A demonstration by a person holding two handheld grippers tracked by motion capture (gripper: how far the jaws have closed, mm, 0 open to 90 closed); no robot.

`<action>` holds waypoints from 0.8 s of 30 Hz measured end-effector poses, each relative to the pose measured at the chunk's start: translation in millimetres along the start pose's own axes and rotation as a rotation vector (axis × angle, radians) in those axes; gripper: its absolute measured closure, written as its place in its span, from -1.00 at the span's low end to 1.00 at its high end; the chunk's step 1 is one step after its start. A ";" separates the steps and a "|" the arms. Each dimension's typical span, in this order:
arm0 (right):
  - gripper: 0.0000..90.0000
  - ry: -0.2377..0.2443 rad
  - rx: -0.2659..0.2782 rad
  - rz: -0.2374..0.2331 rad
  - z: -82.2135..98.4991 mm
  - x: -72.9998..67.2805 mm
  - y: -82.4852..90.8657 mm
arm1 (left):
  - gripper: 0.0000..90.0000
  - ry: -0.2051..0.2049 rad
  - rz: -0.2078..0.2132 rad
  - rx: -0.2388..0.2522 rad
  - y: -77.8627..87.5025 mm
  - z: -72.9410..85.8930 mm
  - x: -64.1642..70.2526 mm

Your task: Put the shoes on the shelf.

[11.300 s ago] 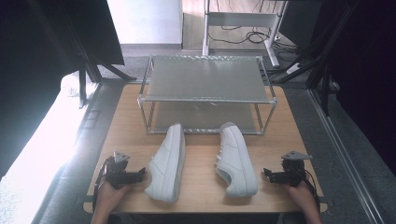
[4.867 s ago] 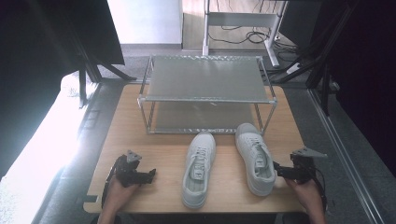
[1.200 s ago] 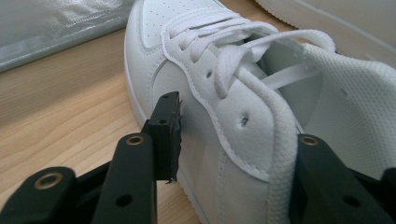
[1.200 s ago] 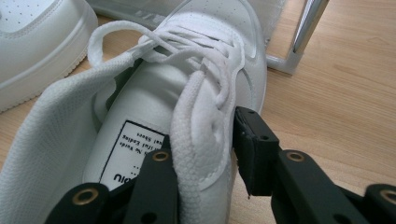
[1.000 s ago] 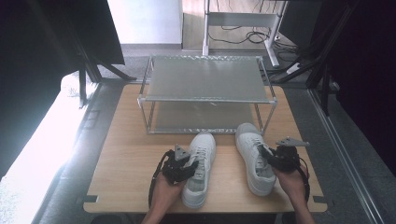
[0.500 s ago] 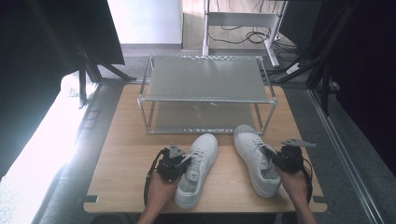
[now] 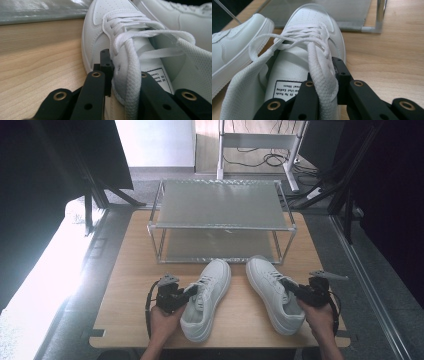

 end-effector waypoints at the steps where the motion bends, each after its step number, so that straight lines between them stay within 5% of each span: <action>1: 0.86 -0.005 0.005 -0.007 -0.5 -1.1 1.3 | 0.88 0.000 0.000 0.000 0.0 0.0 0.0; 5: 0.86 -0.040 0.044 -0.030 -0.8 -5.1 4.1 | 0.88 0.041 0.009 0.041 10.5 -4.6 -1.5; 7: 0.86 -0.104 0.086 -0.058 -0.9 -8.7 6.8 | 0.88 0.053 0.003 0.062 16.6 -8.4 0.0; 14: 0.86 -0.124 0.137 -0.080 -4.9 -24.0 12.5 | 0.88 0.068 0.004 0.101 24.3 -12.5 5.3; 18: 0.86 -0.142 0.148 -0.127 -6.8 -32.6 15.5 | 0.88 0.076 0.013 0.122 29.5 -14.4 9.0; 20: 0.86 -0.193 0.151 -0.186 -6.8 -34.6 16.1 | 0.88 0.089 0.025 0.144 33.9 -16.1 10.4; 24: 0.86 -0.245 0.157 -0.233 -6.7 -35.4 16.2 | 0.88 0.115 0.031 0.165 38.8 -17.7 11.0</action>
Point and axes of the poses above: each handheld gripper's, and its own axes: y roughly backward along the jaws, z roughly out of its underside, x roughly to its right, the point moved 1 cm from there along -y, roughly forward along the jaws, and after that the axes turned 5 degrees about x, right-handed, at the moved point
